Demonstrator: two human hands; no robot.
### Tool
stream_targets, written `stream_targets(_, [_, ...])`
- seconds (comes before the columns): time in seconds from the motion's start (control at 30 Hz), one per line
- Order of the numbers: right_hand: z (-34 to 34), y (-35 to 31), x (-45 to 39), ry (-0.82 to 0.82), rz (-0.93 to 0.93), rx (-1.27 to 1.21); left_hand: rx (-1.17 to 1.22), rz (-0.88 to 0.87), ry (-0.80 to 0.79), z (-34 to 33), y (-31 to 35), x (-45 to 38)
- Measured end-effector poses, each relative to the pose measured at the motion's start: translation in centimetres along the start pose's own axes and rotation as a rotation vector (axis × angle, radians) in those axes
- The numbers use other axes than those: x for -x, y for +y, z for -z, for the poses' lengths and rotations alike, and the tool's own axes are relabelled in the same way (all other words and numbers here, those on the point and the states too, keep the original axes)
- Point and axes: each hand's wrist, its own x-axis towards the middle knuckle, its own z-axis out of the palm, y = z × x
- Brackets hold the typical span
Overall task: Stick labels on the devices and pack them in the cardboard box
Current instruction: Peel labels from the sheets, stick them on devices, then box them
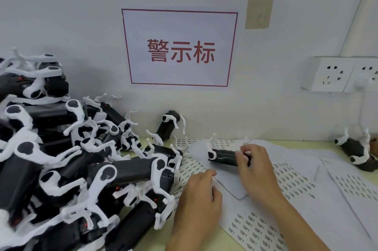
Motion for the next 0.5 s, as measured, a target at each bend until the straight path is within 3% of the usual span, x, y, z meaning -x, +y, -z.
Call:
stream_targets(0.17, [4.2, -1.8, -0.3, 0.017, -0.117, -0.121, 0.167, 0.018, 0.145, 0.0, -0.1, -0.5])
stream_targets(0.27, [5.7, -2.7, 0.2, 0.020, -0.111, -0.087, 0.286, -0.071, 0.213, 0.2, 0.8, -0.5])
stream_targets(0.5, [5.3, -5.1, 0.2, -0.021, -0.211, 0.106, 0.338, -0.184, 0.004, 0.1, 2.6, 0.1])
